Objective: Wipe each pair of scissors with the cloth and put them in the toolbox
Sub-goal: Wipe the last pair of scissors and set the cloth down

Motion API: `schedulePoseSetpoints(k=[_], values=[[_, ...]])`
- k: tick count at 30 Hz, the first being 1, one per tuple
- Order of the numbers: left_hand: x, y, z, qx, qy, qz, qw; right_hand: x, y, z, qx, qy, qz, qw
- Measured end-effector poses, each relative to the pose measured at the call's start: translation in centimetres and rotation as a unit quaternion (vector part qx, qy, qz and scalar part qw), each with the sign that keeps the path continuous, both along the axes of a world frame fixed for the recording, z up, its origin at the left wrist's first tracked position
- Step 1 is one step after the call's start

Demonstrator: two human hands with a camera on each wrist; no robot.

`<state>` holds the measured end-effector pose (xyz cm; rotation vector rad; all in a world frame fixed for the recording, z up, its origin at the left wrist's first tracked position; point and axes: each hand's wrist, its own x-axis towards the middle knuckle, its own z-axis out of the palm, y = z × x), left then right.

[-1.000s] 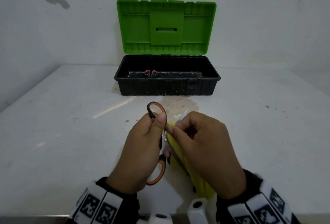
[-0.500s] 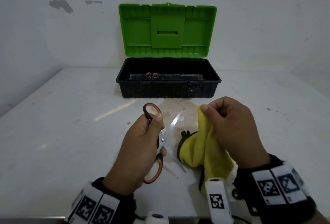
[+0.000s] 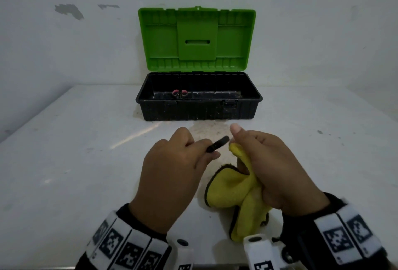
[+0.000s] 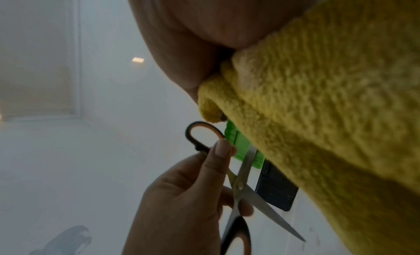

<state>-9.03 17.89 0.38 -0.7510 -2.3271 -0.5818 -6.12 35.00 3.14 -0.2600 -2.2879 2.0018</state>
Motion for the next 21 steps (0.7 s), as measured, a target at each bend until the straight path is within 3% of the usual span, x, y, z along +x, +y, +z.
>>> schedulePoseSetpoints(k=[4, 7, 9, 12, 16, 21], values=[[0.3, 0.3, 0.0, -0.056, 0.056, 0.016, 0.997, 0.3, -0.2, 0.0, 0.000, 0.004, 0.020, 1.000], [0.3, 0.3, 0.0, -0.052, 0.066, 0.015, 0.996, 0.1, -0.1, -0.2, -0.012, 0.004, 0.010, 1.000], [0.2, 0.2, -0.1, -0.013, 0.043, 0.007, 0.999, 0.1, 0.0, -0.5, -0.009, 0.009, -0.008, 1.000], [0.5, -0.3, 0.3, 0.112, -0.049, 0.007, 0.992, 0.1, 0.1, -0.9, -0.027, 0.019, -0.038, 0.999], [1.6, -1.2, 1.0, 0.318, -0.191, 0.039, 0.928, 0.3, 0.4, -1.0, -0.057, 0.039, -0.064, 0.996], [1.7, -1.9, 0.5, 0.443, -0.356, 0.079, 0.819, 0.5, 0.5, -1.4, -0.098, 0.051, -0.067, 0.992]])
